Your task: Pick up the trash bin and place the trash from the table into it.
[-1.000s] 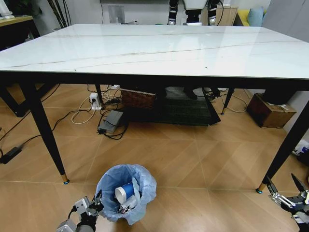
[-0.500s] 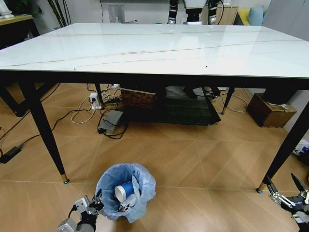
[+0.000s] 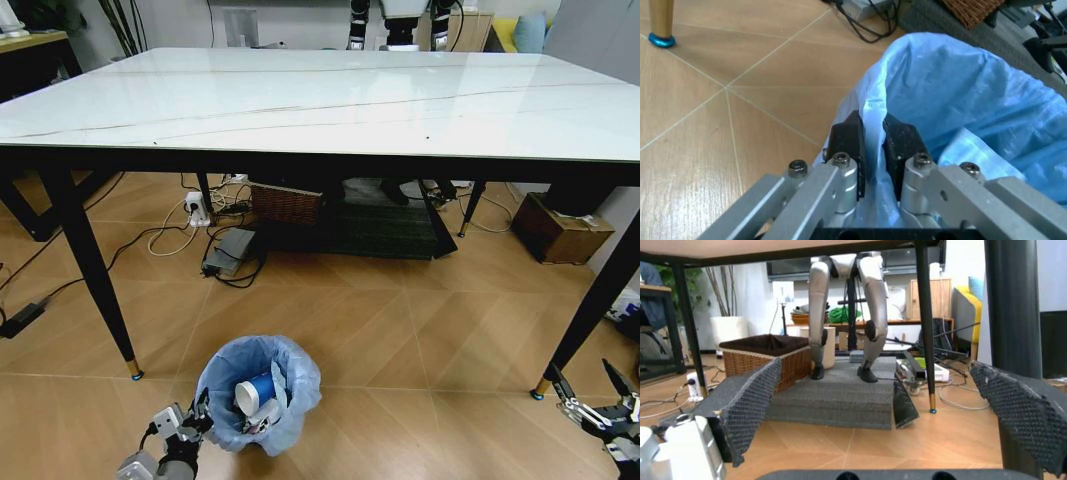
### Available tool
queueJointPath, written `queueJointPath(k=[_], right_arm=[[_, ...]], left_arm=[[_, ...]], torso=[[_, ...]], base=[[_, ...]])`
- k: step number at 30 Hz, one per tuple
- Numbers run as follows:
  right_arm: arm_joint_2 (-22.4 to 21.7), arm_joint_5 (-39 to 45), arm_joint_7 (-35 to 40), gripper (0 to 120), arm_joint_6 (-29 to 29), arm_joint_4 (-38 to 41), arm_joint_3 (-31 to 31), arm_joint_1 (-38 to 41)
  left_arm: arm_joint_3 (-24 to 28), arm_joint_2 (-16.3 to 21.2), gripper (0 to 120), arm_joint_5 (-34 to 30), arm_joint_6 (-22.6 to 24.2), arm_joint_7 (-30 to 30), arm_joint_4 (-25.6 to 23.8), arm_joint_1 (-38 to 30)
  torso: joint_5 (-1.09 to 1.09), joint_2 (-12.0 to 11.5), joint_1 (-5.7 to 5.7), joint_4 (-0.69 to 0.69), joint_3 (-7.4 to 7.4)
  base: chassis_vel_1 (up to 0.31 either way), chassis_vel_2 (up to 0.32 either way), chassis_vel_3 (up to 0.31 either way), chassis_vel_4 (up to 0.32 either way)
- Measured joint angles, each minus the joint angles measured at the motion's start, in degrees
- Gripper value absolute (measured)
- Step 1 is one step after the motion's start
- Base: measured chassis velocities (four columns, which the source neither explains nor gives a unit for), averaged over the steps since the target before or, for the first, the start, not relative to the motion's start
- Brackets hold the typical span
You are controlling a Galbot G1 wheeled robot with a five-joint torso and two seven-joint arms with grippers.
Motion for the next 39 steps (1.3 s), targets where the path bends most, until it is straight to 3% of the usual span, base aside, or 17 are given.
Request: queueJointPath(k=[11, 23, 24, 26, 30, 35, 39], right_arm=[[0.01, 0.07, 0.00, 100, 0.00, 0.11, 0.11, -0.10], [0.08, -0.21, 1.54, 100, 0.10, 0.67, 0.15, -0.08], [0.08, -0.51, 3.07, 100, 0.14, 0.97, 0.19, -0.11], [0.04, -0.73, 4.13, 100, 0.09, 1.28, 0.33, -0.15], [-0.31, -1.77, 10.96, 100, -0.05, 3.86, 1.10, -0.37], [-0.32, -1.80, 15.95, 100, -0.55, 6.59, 1.35, -0.62], [-0.15, -0.87, 18.50, 100, -1.27, 8.43, 1.10, -0.59]], left_arm=[[0.15, -0.04, 16, 0.19, -1.11, 0.12, -0.64, 0.14], [0.09, 0.03, 59, 3.25, -2.88, 1.20, -2.79, 1.60], [0.09, 0.07, 66, 3.71, -2.93, 1.31, -3.10, 1.94], [0.09, 0.12, 67, 3.98, -2.97, 1.45, -3.39, 2.22], [0.00, 0.25, 89, 5.72, -3.14, 2.23, -5.51, 3.77], [-0.36, 0.34, 99, 9.14, -3.86, 3.45, -7.06, 5.27], [-0.72, 0.47, 100, 11.77, -4.48, 4.29, -7.84, 5.94]], torso=[[0.00, 0.09, 0.00, 0.00, 0.00], [0.00, 0.14, 0.00, 0.00, 0.00], [0.00, 0.15, 0.00, 0.00, 0.00], [0.00, 0.16, 0.00, 0.00, 0.00], [0.00, 0.17, 0.00, 0.00, 0.00], [-0.01, 0.18, 0.00, 0.00, 0.00], [-0.01, 0.18, 0.00, 0.00, 0.00]], base=[[0.000, 0.000, 0.000, 0.000], [0.000, 0.000, 0.000, 0.000], [0.000, 0.000, 0.000, 0.000], [0.000, 0.000, 0.000, 0.000], [0.000, 0.000, 0.000, 0.000], [0.000, 0.000, 0.000, 0.000], [0.000, 0.000, 0.000, 0.000]])
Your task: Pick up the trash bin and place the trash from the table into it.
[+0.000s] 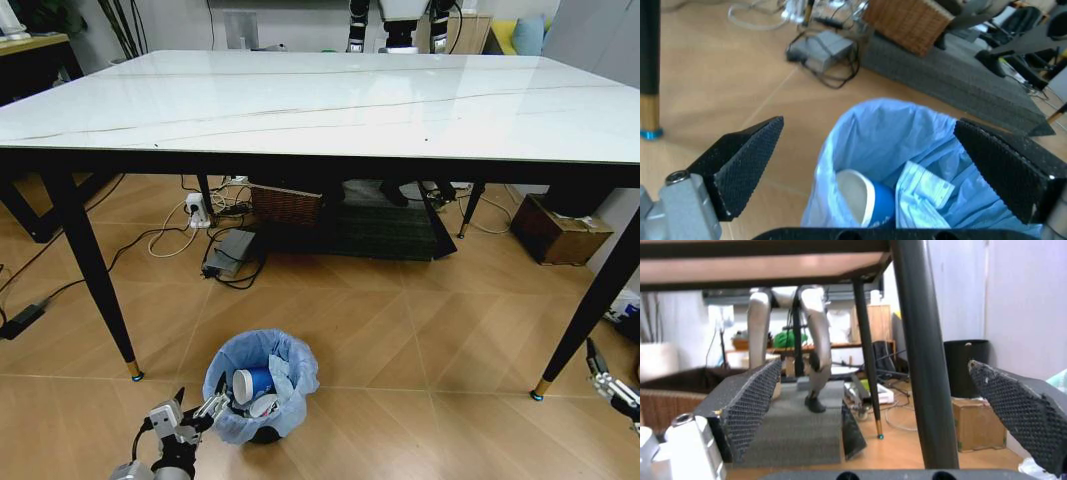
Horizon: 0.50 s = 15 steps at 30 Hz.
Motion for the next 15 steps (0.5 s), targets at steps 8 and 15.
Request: queueJointPath(k=[8, 15], right_arm=[[-0.23, 1.41, 3.29, 100, -1.77, 1.72, -1.33, -0.32], [-4.02, -1.62, 4.37, 100, -3.00, 0.77, -3.94, -3.53]], left_arm=[[-1.27, 0.59, 100, 8.76, -2.64, 4.05, -1.58, 1.52], [-1.58, 1.84, 100, 11.29, -3.38, 5.08, -2.34, 2.26]], torso=[[0.00, 0.01, 0.00, 0.00, 0.01], [0.01, 0.02, 0.00, 0.00, 0.02]], base=[[0.000, 0.000, 0.000, 0.000], [0.000, 0.000, 0.000, 0.000]])
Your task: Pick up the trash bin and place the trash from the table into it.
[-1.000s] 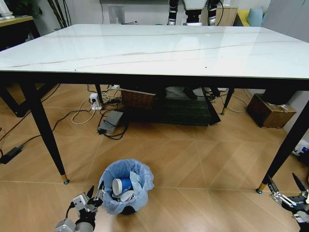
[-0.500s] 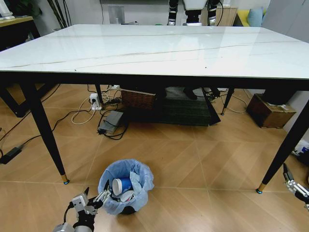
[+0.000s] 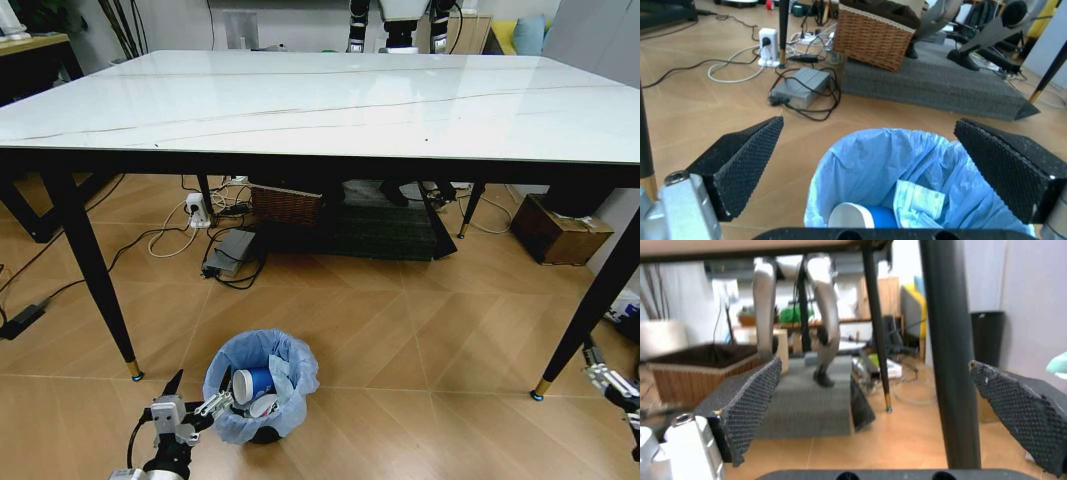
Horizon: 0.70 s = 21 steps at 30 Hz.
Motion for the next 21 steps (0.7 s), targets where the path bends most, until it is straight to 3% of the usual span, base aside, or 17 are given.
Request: queueJointPath(k=[8, 21], right_arm=[[-7.75, -0.96, 4.74, 100, -1.73, 1.11, -3.32, -5.15], [-6.28, -1.52, 7.09, 100, -2.91, 1.47, -4.37, -3.62]], left_arm=[[-0.10, 1.74, 100, 0.54, -0.79, -0.15, 1.47, -0.92], [0.01, 2.03, 100, -1.19, 0.74, -1.76, 2.27, -1.90]], torso=[[-0.03, 0.01, 0.00, 0.00, 0.00], [-0.01, 0.01, 0.00, 0.00, 0.01]], base=[[0.000, 0.000, 0.000, 0.000], [0.000, 0.000, 0.000, 0.000]])
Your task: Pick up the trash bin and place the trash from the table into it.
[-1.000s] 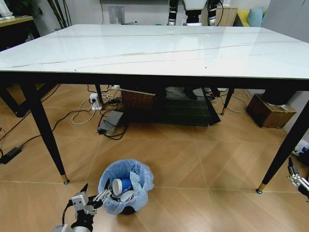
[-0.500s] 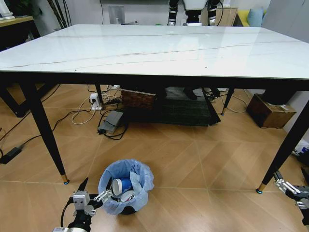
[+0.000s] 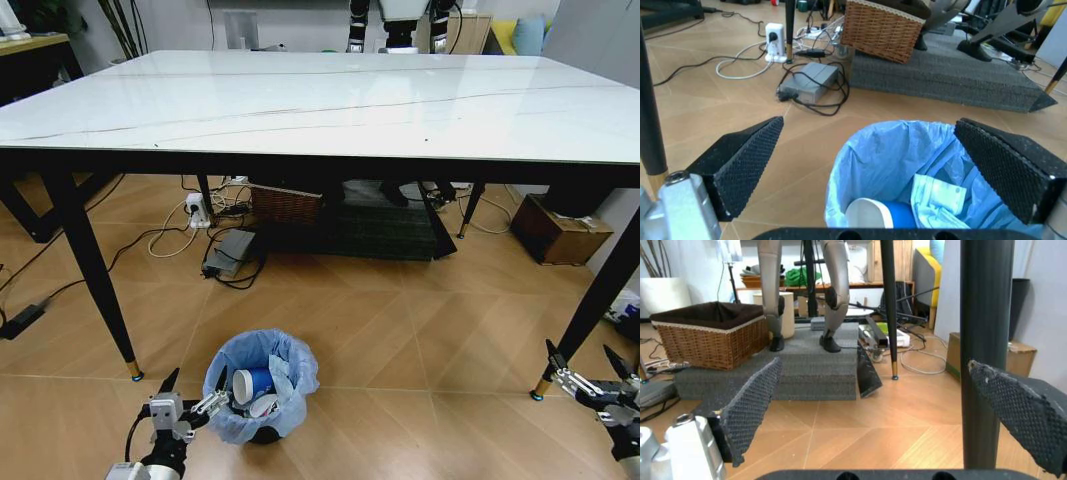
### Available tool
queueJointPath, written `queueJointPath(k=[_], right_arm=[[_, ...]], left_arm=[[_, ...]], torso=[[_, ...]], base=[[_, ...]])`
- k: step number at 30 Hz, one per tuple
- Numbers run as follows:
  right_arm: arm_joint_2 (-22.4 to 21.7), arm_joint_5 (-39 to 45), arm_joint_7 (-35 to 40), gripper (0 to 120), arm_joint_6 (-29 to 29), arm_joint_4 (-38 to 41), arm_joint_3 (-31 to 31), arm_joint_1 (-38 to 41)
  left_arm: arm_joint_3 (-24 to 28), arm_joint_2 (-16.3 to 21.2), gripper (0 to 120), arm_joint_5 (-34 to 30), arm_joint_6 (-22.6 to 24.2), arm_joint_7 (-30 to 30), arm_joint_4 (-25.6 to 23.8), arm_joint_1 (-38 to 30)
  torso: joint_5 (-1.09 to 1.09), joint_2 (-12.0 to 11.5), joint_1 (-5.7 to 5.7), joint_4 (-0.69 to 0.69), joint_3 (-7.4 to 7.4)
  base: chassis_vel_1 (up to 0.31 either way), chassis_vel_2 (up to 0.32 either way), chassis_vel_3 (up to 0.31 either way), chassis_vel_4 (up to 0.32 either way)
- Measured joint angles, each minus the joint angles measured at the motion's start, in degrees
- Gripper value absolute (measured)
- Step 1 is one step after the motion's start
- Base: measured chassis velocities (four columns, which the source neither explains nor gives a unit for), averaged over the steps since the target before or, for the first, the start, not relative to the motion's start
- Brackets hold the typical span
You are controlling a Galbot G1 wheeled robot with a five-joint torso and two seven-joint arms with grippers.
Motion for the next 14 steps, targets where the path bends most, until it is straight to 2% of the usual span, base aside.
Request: queueJointPath(k=[14], right_arm=[[0.10, -0.01, -0.09, 100, 0.02, 0.00, 0.09, 0.07]], left_arm=[[0.05, -0.03, 100, -0.08, 0.07, -0.05, -0.04, 0.01]], torso=[[0.00, 0.00, 0.00, 0.00, 0.00]], base=[[0.000, 0.000, 0.000, 0.000]])
